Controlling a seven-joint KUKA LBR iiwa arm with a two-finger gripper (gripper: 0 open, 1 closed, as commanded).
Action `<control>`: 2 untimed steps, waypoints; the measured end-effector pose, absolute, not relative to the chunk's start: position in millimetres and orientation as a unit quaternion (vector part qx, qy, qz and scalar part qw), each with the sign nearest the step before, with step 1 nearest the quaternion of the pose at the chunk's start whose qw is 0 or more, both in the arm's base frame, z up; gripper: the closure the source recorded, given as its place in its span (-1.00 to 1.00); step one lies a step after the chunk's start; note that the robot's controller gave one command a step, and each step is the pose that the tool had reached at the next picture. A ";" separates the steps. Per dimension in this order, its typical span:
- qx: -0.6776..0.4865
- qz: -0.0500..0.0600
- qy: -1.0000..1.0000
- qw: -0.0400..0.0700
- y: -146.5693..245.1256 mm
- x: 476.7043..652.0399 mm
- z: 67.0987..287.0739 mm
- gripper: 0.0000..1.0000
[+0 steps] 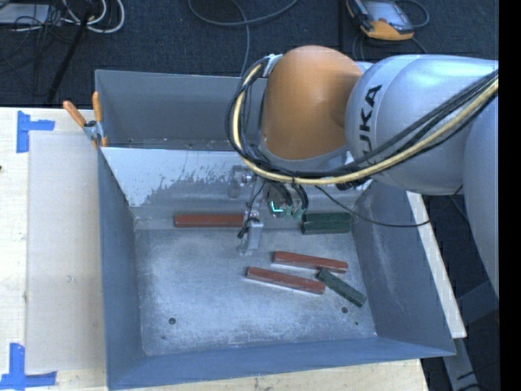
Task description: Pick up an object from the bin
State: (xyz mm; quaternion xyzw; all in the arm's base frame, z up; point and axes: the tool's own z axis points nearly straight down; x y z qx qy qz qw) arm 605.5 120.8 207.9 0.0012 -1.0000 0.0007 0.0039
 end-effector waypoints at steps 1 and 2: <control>0.035 0.001 -0.999 0.006 83.0 538.8 67.4 -1.00; 0.170 0.001 -0.985 -0.001 33.5 573.0 69.8 -1.00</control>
Offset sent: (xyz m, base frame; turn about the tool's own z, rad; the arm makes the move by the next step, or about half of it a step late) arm -0.0630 -0.0371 -0.1352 -0.0675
